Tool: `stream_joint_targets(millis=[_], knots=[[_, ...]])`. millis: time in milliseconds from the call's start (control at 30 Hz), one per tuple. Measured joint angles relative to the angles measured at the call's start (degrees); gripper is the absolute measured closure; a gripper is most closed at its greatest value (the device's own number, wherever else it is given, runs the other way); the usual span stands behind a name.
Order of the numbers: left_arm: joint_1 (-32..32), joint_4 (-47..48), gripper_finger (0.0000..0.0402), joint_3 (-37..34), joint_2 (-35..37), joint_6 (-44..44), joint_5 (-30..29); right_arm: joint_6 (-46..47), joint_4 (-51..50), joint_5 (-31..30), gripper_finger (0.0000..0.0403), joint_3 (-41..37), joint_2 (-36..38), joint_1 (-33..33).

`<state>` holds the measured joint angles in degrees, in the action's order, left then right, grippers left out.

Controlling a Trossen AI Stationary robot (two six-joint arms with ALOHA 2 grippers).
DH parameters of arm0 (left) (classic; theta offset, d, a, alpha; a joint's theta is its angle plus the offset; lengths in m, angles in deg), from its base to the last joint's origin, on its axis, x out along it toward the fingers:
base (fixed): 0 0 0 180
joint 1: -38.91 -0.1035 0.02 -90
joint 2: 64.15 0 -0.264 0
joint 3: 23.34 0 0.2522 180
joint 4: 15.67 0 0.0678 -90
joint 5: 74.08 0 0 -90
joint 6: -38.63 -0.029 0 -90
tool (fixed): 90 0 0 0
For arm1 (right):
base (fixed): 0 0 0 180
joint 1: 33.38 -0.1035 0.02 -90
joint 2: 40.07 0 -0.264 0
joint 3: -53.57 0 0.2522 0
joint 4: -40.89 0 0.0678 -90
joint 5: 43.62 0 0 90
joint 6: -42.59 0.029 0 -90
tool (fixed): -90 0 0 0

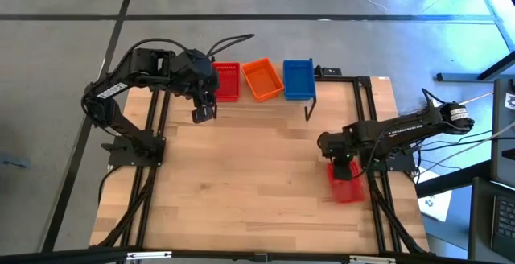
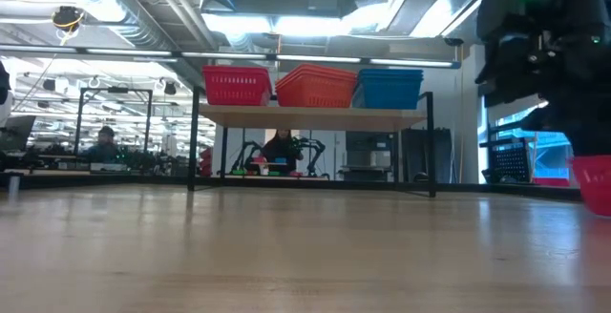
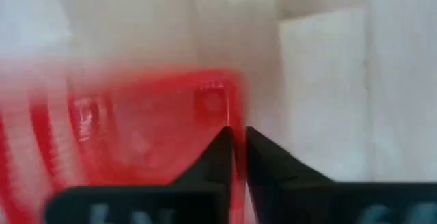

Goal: Stack baskets on shelf by color
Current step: Stack the red basket into the red basket on the shelf

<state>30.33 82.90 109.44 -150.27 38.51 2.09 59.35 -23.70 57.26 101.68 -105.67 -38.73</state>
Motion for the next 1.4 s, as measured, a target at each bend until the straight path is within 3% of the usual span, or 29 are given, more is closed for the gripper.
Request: stream_joint_targets(millis=[67,233,367,600,700,900,1233,1400], knots=[[0.0,0.0,0.0327,0.0,0.0,0.0,0.0,2.0,2.2,1.4,0.0388,0.0,0.0,0.0],[0.0,0.0,0.0327,0.0,0.0,0.0,0.0,8.3,5.8,2.2,0.0396,1.1,0.0,0.0],[0.0,0.0,0.0327,0.0,0.0,0.5,0.0,13.0,6.8,-1.0,0.0398,4.6,0.0,0.6],[0.0,0.8,0.0327,0.0,0.0,9.0,0.0,30.0,6.9,-14.5,0.04,11.4,0.0,4.2],[0.3,0.8,0.0327,0.0,0.0,12.6,0.0,32.6,6.7,-21.3,0.0401,14.5,0.0,4.8],[3.6,-3.1,0.0327,0.0,-2.9,6.1,0.0,28.1,6.7,-35.3,0.0401,25.6,-3.3,4.9],[9.1,-12.2,0.0327,0.0,-5.4,-7.5,-0.7,11.8,-0.5,-47.8,0.0401,52.0,-18.4,4.1],[11.2,-13.5,0.0327,0.0,-5.5,-8.0,-5.8,4.9,-2.0,-54.3,0.0401,62.0,-24.5,2.7]])
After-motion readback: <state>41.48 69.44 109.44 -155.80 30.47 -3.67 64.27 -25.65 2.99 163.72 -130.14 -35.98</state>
